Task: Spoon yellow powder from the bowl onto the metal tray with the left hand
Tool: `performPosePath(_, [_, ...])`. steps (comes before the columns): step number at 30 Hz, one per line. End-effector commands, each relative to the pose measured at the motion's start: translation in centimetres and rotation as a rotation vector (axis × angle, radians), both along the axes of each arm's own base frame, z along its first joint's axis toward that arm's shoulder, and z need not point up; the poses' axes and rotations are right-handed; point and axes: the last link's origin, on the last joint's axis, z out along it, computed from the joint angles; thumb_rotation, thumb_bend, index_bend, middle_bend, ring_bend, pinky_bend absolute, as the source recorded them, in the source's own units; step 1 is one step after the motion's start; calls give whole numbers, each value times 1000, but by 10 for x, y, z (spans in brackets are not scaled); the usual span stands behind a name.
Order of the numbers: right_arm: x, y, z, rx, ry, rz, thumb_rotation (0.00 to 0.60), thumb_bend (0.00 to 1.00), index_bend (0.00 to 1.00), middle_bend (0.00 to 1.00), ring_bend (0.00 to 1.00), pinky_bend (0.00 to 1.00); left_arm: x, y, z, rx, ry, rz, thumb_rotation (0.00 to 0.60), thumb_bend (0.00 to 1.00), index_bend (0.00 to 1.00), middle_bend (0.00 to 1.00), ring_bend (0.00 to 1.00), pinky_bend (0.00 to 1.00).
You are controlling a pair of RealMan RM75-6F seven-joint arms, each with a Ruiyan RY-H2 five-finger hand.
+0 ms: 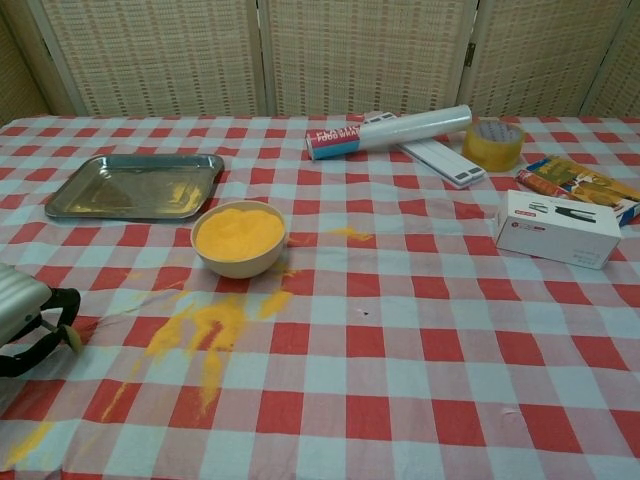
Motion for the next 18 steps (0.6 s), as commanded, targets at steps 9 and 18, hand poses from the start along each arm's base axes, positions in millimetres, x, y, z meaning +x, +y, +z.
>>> performPosePath(9, [0,0,1,1,-4,2,600,123,0,0,0,0,6,2,8,27,-16,-13,600,463,708,1000,1000,1000])
performPosePath(18, [1,1,5,-5,-19,5,600,122,0,0,0,0,37,17,27,93,51,-111,600,476,708,1000,1000,1000])
